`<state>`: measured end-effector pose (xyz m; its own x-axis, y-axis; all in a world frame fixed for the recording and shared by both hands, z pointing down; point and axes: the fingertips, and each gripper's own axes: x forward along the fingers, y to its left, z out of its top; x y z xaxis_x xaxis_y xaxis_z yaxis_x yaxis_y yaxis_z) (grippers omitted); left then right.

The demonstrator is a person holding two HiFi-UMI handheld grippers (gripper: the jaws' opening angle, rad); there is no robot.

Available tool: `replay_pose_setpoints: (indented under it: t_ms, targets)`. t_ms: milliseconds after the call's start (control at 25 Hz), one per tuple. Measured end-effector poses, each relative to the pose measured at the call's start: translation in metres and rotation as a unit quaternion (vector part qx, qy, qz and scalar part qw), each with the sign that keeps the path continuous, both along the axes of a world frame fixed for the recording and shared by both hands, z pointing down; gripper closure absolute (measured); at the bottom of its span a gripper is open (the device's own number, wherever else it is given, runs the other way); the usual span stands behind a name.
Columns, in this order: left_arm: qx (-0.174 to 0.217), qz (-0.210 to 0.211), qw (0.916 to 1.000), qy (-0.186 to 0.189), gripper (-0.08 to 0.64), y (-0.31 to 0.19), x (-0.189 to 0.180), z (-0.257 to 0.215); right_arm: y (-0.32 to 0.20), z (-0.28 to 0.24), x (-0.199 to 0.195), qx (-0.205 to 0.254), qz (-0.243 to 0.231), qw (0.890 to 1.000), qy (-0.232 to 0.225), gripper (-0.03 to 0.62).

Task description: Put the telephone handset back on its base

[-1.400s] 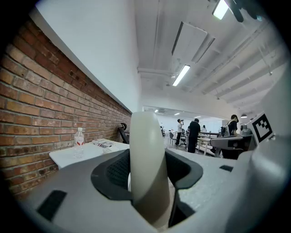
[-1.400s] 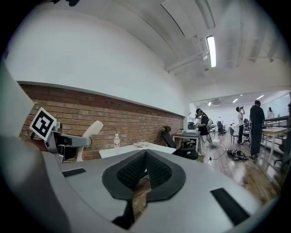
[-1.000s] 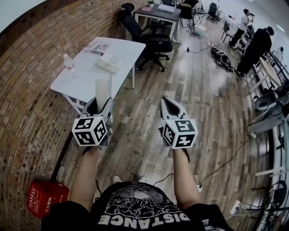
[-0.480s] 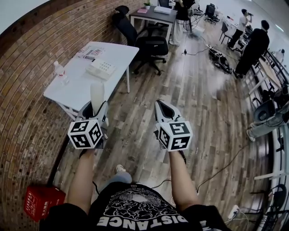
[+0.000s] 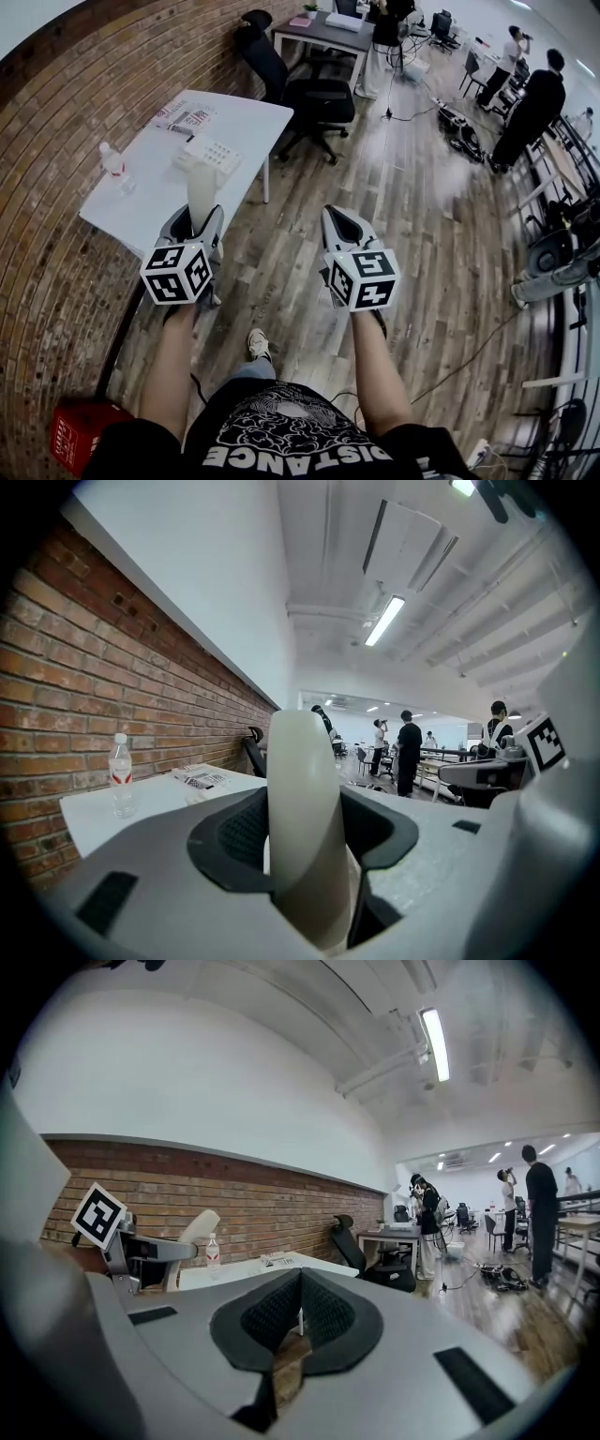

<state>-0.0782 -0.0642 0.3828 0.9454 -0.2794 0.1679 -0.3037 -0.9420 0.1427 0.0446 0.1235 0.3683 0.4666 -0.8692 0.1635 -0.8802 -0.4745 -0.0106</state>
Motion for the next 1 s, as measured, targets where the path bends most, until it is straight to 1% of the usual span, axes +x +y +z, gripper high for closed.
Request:
replay_pose_setpoints:
  t_ms: [240,480,760,1000]
  targets:
    - [-0.007,0.004,1.0,-0.004,0.341,-0.062,0.054,0.0,-0.071,-0.008,0.051,-0.011,-0.007,1.0,0.003,0.592]
    - [-0.015,0.0,0.9998,-0.009,0.341,-0.12,0.09,0.004,-0.134,-0.011,0.09,-0.016,-0.016,1.0,0.004,0.592]
    - [-0.027,-0.007,0.9995,-0.015,0.341,-0.17,0.118,0.017,-0.199,-0.004,0.117,-0.02,-0.035,0.999,-0.003,0.592]
    - [-0.036,-0.016,0.999,-0.019,0.341,-0.201,0.132,0.027,-0.233,0.003,0.136,-0.026,-0.044,0.999,-0.005,0.592]
